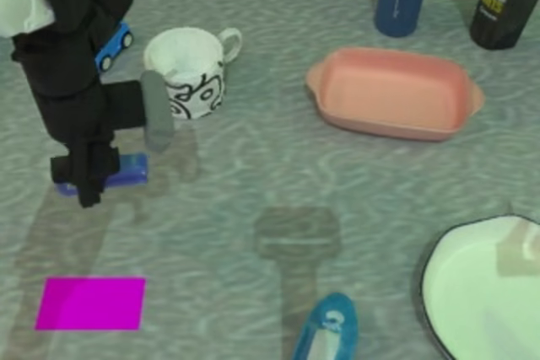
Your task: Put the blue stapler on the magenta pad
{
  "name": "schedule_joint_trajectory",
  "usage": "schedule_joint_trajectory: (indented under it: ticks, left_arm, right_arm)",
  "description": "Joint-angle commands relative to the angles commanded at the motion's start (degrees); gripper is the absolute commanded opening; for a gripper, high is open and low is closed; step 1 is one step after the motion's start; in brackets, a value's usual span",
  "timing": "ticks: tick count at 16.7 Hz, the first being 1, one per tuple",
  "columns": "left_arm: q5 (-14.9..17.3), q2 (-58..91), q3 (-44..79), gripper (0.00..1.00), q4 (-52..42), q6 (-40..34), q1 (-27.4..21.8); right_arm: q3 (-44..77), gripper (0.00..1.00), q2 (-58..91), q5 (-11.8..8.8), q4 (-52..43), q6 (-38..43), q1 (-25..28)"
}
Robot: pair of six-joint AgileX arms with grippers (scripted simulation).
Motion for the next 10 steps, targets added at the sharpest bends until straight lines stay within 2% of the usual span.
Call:
schedule_joint_trajectory:
  ticks: [3,5,10]
  left_arm:
    - [-1.52,-0.59,-0.39,0.00,-2.54,-12.37,-0.45]
    - [-2.55,-1.30,-1.07,0.00,-4.28,-23.49,-0.67]
    - [-4.37,-4.25,-4.73,0.00,-7.58,-60.87,-1.14]
  right_arm:
    - [0.00,1.00,0.00,0.00,0.00,0.00,0.00]
    - [0.00,1.00,0.00,0.00,0.00,0.00,0.00]
    - [0.00,1.00,0.00,0.00,0.00,0.00,0.00]
